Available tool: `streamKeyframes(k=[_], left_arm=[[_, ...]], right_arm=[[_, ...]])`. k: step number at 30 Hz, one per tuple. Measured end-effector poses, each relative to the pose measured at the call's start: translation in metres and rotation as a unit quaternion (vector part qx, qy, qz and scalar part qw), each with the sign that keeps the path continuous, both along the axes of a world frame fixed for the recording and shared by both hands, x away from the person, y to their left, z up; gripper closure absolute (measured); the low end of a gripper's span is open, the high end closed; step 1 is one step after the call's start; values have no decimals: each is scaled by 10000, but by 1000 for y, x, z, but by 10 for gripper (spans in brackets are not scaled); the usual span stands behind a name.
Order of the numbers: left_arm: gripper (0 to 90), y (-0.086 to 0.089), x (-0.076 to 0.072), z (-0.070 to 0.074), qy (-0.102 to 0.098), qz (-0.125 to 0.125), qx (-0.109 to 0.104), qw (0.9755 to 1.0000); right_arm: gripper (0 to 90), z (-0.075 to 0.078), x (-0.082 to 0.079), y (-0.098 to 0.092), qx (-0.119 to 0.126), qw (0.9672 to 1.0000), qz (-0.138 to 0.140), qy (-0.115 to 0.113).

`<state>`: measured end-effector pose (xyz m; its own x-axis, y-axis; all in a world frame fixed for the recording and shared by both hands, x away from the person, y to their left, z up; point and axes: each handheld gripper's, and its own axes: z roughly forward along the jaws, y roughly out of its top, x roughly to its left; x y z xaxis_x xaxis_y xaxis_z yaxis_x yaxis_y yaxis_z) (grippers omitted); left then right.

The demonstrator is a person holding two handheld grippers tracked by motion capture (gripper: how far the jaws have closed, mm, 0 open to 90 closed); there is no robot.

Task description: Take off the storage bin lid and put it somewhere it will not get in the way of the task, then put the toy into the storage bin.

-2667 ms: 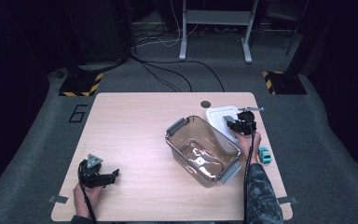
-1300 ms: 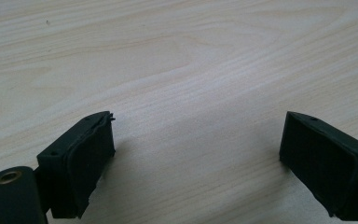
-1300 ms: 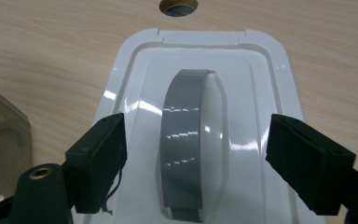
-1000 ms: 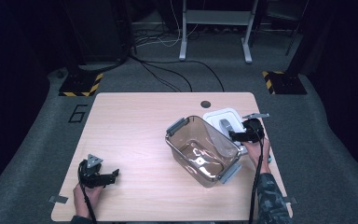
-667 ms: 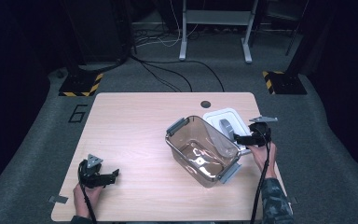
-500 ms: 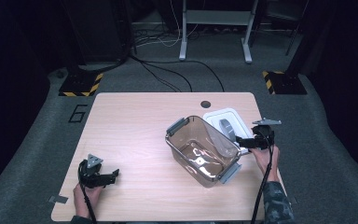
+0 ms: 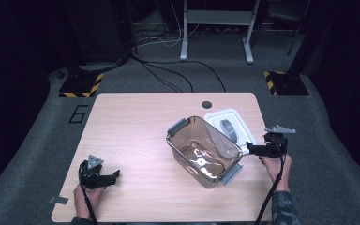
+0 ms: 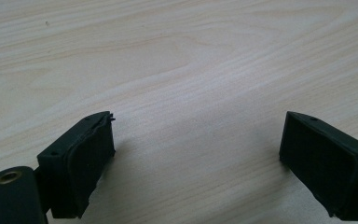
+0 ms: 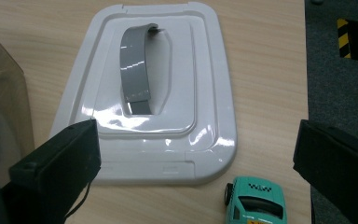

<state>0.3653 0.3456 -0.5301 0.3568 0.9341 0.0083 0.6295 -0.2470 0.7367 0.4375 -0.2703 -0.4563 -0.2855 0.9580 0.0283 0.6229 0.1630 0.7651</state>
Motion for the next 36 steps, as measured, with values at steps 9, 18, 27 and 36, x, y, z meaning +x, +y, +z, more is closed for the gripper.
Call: streamKeyframes(k=[9,18,27,36], left_arm=[[96,-1,0,0,-19,27,-29,10000],[96,-1,0,0,-25,26,-32,10000],[96,-1,0,0,-26,26,-28,10000],[96,-1,0,0,-28,26,-19,10000]], right_arm=[[0,-8,-9,-9,36,9999,-144,4],[4,-21,-17,-19,26,9993,-372,98],[6,-42,-14,-27,42,9981,-536,311],[238,-50,-14,-32,73,9962,-792,357]])
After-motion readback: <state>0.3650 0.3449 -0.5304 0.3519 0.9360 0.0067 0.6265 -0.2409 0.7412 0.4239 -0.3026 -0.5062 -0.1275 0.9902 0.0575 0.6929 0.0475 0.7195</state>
